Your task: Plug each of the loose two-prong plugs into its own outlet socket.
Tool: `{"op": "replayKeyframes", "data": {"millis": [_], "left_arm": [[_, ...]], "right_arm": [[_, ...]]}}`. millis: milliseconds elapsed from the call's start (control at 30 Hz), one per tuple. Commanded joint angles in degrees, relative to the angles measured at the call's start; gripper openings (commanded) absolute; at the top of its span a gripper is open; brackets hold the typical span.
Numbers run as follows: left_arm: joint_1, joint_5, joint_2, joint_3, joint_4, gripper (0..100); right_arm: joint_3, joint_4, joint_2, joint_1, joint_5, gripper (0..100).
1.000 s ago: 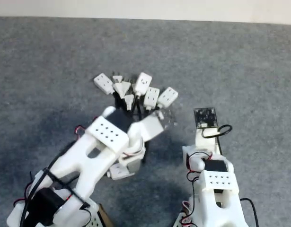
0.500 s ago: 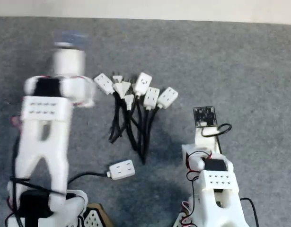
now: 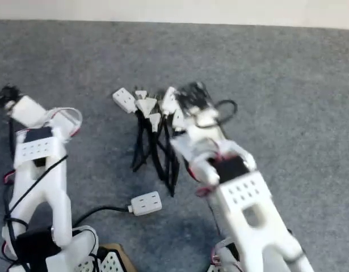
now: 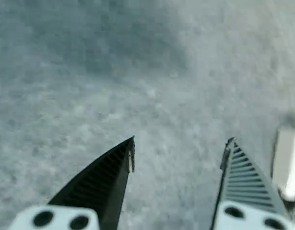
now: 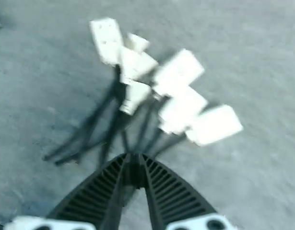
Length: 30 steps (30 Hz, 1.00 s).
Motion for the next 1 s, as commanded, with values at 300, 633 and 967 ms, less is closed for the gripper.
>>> {"op": "replayKeyframes", "data": {"millis": [300,633,967], "left_arm": [[-4.6,4.4,-0.7,0.1,-1.1,30],[-2.6,4.1,-0.7,1.4,-1.2,30],[-1.6,4.0,-0.7,1.5,-1.2,30]], "right_arm": [[-18.0,-14.3,39.3,-6.8,-5.1,18.2],[-21.9,-20.8,52.9,-6.9,-5.2,18.3],[-29.1,-9.5,52.4,-4.5,-4.8,0.5]]}}
